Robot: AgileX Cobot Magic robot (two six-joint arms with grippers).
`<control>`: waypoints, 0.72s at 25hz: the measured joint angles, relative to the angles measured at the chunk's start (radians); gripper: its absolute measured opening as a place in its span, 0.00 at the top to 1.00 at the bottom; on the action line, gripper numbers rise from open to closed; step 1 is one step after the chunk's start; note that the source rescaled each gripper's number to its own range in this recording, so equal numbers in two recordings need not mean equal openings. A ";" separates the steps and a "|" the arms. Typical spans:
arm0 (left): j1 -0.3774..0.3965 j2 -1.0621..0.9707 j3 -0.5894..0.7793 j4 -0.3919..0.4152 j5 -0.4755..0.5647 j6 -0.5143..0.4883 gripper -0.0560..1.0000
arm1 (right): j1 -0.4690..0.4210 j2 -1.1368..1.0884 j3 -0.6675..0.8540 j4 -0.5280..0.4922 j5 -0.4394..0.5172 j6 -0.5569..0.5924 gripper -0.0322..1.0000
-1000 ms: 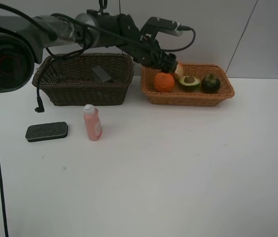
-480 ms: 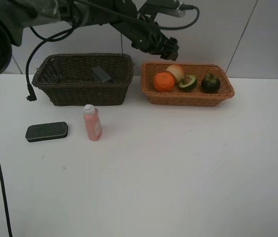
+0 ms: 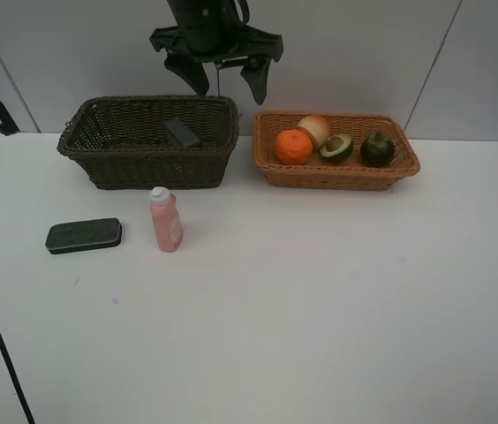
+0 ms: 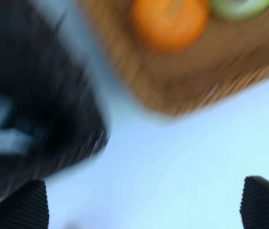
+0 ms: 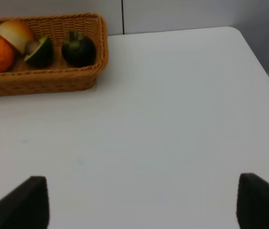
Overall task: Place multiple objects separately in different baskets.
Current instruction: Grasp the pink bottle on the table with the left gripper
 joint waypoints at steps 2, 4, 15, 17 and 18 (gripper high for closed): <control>0.000 -0.010 0.001 0.006 0.045 -0.034 0.01 | 0.000 0.000 0.000 0.000 0.000 0.000 0.02; -0.006 -0.023 0.022 0.012 0.045 -0.041 0.01 | 0.000 0.000 0.000 0.000 0.000 0.000 0.02; -0.035 -0.138 0.328 0.044 0.043 -0.162 0.01 | 0.000 0.000 0.000 0.000 0.000 0.000 0.02; -0.035 -0.162 0.382 0.061 0.044 -0.179 0.01 | 0.000 0.000 0.000 0.000 0.000 0.000 0.02; -0.035 -0.170 0.406 0.066 0.044 -0.187 0.01 | 0.000 0.000 0.000 0.000 0.000 0.000 0.02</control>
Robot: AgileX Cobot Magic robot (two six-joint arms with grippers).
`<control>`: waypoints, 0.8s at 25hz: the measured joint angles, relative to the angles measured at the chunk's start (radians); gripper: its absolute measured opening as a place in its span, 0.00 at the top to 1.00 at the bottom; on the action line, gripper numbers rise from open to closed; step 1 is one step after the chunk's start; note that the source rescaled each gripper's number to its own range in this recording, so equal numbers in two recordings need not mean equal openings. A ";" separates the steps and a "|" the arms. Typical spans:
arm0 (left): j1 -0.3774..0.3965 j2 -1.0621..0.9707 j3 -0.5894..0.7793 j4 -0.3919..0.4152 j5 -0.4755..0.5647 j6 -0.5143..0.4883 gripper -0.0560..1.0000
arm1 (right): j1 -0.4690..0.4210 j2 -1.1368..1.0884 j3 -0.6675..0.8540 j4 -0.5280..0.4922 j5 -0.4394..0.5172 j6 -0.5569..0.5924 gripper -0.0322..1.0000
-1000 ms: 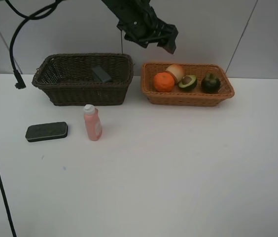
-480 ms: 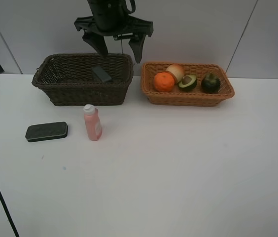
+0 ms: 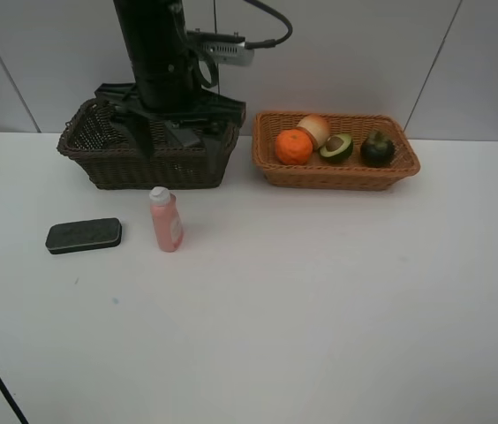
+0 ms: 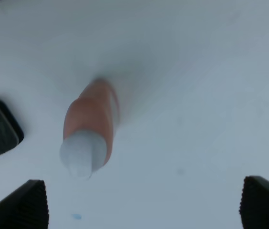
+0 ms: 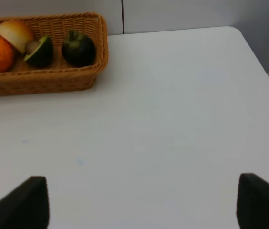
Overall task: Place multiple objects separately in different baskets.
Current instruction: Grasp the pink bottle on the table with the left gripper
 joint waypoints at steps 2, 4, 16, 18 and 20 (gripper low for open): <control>0.000 -0.011 0.033 0.009 0.000 -0.013 0.01 | 0.000 0.000 0.000 0.000 0.000 0.000 0.02; 0.000 -0.013 0.058 0.014 0.000 -0.027 0.01 | 0.000 0.000 0.000 0.000 0.000 0.000 0.02; 0.042 -0.013 0.239 0.026 -0.076 -0.066 0.01 | 0.000 0.000 0.000 0.000 0.000 0.000 0.02; 0.055 -0.013 0.260 0.019 -0.125 -0.057 0.01 | 0.000 0.000 0.000 -0.001 0.000 0.000 0.02; 0.060 -0.011 0.271 0.014 -0.182 -0.034 0.01 | 0.000 0.000 0.000 -0.001 0.000 0.000 0.02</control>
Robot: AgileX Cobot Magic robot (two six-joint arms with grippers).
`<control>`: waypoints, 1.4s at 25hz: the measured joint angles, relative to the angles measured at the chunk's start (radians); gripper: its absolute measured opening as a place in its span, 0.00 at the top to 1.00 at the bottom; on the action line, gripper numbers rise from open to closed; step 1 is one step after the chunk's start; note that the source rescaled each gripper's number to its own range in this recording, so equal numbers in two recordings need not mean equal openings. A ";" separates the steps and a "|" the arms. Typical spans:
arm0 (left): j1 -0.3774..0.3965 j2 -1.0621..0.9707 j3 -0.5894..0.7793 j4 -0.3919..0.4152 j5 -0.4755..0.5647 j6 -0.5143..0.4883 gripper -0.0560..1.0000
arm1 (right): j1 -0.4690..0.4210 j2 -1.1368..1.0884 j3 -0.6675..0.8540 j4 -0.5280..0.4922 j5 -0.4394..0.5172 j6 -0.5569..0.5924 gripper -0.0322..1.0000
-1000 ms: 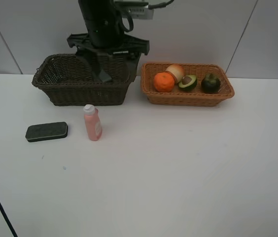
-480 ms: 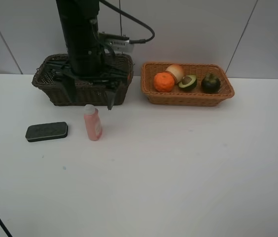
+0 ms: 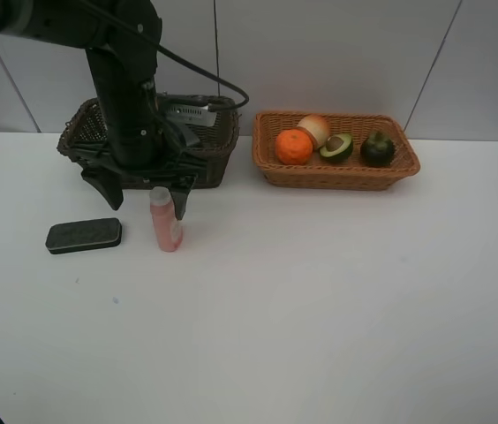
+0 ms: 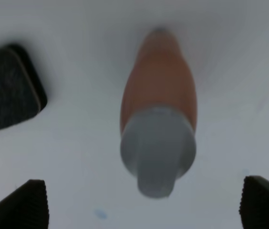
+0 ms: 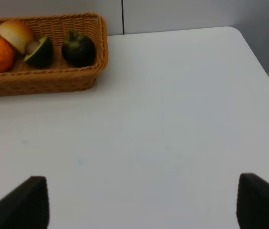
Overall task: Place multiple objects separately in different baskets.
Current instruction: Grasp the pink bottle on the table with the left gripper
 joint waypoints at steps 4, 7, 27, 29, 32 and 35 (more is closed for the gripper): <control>0.007 0.028 0.006 -0.037 -0.068 0.051 0.01 | 0.000 0.000 0.000 0.000 0.000 0.000 0.02; 0.007 0.068 0.006 -0.048 -0.101 0.070 0.01 | 0.000 0.000 0.000 0.000 0.000 0.000 0.02; 0.033 0.122 0.006 -0.052 -0.137 0.084 0.02 | 0.000 0.000 0.000 0.000 0.000 0.000 0.02; 0.033 0.122 0.006 -0.052 -0.137 0.084 0.11 | 0.000 0.000 0.000 0.000 0.000 0.000 0.02; 0.034 0.122 0.006 -0.052 -0.137 0.084 0.58 | 0.000 0.000 0.000 0.000 0.000 0.000 0.02; 0.034 0.122 0.006 -0.052 -0.137 0.084 0.93 | 0.000 0.000 0.000 0.000 0.000 0.001 0.02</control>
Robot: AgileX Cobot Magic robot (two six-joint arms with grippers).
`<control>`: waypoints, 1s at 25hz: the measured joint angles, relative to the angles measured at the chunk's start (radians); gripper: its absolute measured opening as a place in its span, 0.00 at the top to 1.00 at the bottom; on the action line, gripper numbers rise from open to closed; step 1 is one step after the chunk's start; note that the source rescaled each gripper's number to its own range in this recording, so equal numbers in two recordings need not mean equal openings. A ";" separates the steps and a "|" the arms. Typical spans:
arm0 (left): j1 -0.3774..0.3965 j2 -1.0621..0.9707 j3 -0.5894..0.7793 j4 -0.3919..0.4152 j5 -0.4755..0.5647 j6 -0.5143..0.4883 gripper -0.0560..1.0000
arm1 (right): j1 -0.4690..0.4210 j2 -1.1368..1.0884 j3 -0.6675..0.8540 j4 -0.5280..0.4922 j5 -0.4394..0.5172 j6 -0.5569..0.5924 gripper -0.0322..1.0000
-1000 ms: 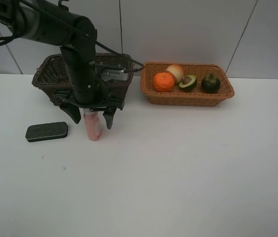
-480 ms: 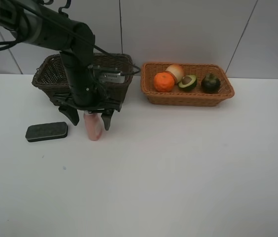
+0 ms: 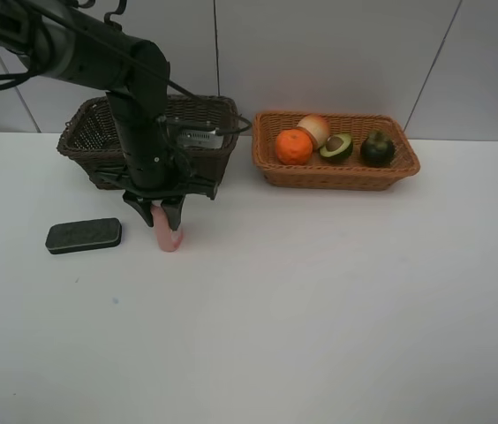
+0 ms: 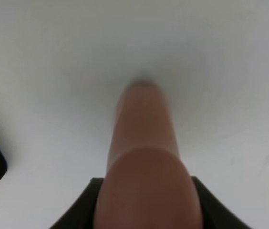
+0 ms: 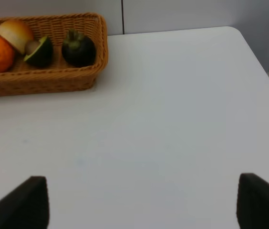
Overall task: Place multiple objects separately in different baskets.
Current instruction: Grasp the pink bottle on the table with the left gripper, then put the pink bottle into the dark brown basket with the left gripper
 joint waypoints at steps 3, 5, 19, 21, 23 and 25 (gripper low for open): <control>0.000 0.000 0.000 0.001 0.000 0.000 0.92 | 0.000 0.000 0.000 0.000 0.000 0.000 0.02; 0.000 0.000 0.000 0.001 0.000 0.000 0.92 | 0.000 0.000 0.000 0.000 0.000 0.000 0.02; 0.000 -0.147 0.002 0.000 0.050 0.000 0.92 | 0.000 0.000 0.000 0.000 0.000 0.000 0.02; 0.000 -0.223 0.002 0.000 0.061 0.000 0.92 | 0.000 0.000 0.000 0.000 0.000 0.000 0.02; 0.002 -0.291 0.002 0.004 0.061 0.000 0.92 | 0.000 0.000 0.000 0.000 0.000 0.000 0.02; 0.009 -0.353 -0.007 0.015 0.062 0.000 0.92 | 0.000 0.000 0.000 0.000 0.000 0.000 0.02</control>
